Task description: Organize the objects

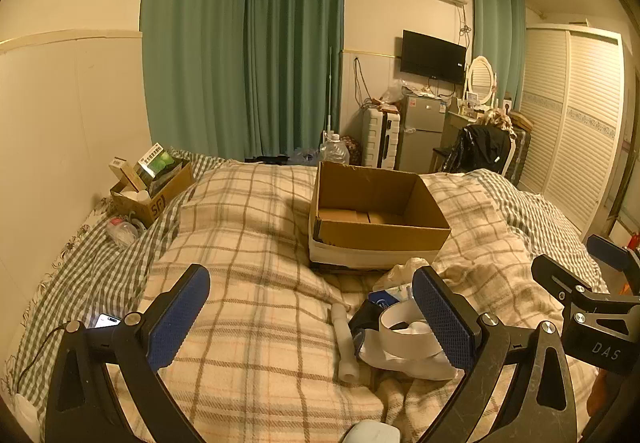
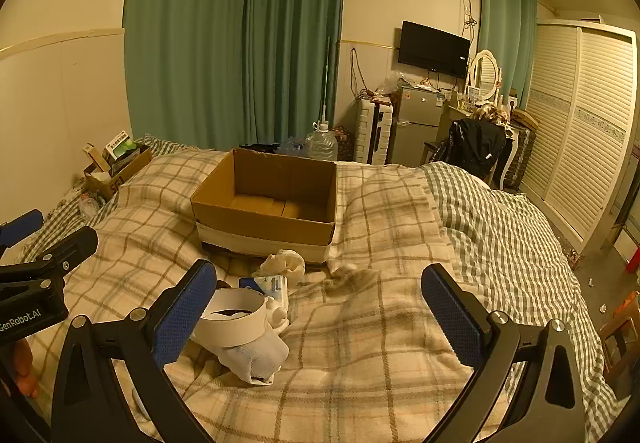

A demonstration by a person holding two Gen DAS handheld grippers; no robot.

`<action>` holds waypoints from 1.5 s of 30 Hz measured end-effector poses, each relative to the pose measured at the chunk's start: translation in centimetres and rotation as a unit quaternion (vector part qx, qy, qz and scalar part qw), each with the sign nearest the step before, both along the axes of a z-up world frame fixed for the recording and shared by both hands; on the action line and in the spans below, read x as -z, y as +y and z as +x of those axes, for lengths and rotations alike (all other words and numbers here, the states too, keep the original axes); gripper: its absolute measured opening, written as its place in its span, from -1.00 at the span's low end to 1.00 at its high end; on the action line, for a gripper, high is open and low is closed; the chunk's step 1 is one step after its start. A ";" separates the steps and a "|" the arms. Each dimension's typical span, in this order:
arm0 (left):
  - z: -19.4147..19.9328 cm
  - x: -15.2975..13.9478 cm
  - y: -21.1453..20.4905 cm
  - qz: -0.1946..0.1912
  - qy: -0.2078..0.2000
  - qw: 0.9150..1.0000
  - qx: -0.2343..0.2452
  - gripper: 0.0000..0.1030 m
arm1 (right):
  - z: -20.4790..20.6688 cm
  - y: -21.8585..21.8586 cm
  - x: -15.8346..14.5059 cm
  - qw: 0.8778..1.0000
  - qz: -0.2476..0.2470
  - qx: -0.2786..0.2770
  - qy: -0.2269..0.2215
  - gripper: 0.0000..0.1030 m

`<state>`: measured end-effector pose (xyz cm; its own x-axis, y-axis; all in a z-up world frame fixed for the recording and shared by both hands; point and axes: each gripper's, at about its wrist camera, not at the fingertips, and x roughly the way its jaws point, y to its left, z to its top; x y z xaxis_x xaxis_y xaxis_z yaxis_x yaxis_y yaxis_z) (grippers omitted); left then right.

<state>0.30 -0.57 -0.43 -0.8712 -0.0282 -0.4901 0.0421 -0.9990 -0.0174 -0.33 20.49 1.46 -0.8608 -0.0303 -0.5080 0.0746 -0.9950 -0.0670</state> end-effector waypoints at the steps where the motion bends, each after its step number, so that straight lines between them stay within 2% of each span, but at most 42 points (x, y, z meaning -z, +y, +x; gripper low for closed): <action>1: -0.1 0.0 -0.1 0.001 -0.001 1.000 0.000 1.00 | 0.0 0.0 0.0 1.000 0.000 0.000 0.000 0.99; 36: 0.1 0.2 -0.2 0.004 -0.001 1.000 -0.003 1.00 | 0.0 -0.9 0.1 1.000 -0.002 -0.018 -0.006 0.99; 45: 0.1 -0.5 -0.2 0.004 0.002 1.000 -0.002 1.00 | 0.4 -1.1 -0.2 1.000 -0.001 -0.021 -0.002 0.99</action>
